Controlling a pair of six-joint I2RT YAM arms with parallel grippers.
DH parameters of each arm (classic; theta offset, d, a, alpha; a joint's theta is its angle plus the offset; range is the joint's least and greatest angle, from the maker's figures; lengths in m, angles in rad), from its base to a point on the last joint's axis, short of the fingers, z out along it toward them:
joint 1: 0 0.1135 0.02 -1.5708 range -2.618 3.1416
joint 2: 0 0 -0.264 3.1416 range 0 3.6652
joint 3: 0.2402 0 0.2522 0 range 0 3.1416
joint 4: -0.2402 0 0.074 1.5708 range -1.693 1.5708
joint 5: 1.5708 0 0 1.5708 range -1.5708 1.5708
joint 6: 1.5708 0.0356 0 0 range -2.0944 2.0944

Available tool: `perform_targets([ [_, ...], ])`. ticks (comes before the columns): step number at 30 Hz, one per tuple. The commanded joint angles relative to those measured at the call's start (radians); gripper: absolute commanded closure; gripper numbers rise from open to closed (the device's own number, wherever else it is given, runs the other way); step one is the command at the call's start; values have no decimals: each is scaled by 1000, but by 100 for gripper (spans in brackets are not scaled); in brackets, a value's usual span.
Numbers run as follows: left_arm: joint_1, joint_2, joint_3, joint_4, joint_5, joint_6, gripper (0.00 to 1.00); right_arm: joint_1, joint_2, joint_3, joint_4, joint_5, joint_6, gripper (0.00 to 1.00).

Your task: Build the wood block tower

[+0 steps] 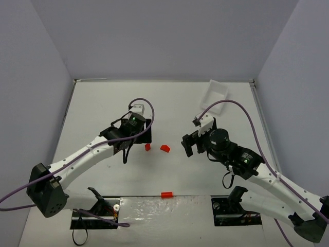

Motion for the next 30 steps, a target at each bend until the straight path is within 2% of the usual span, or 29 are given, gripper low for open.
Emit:
perform_targets([
  [1, -69, 14, 22, -113, -112, -408, 25, -10, -52, 30, 14, 149, 24, 0],
  [6, -101, 99, 47, -128, -118, -544, 22, -10, -97, 14, -8, 181, 16, 0],
  [14, -102, 218, 98, -165, -158, -692, 24, -11, -147, -7, -33, 141, -7, 0],
  [16, -100, 235, 112, -165, -157, -707, 30, -10, -154, -8, -34, 127, -17, 0],
  [30, -88, 322, 132, -165, -167, -806, 46, -10, -175, -8, -37, 35, -22, 0],
])
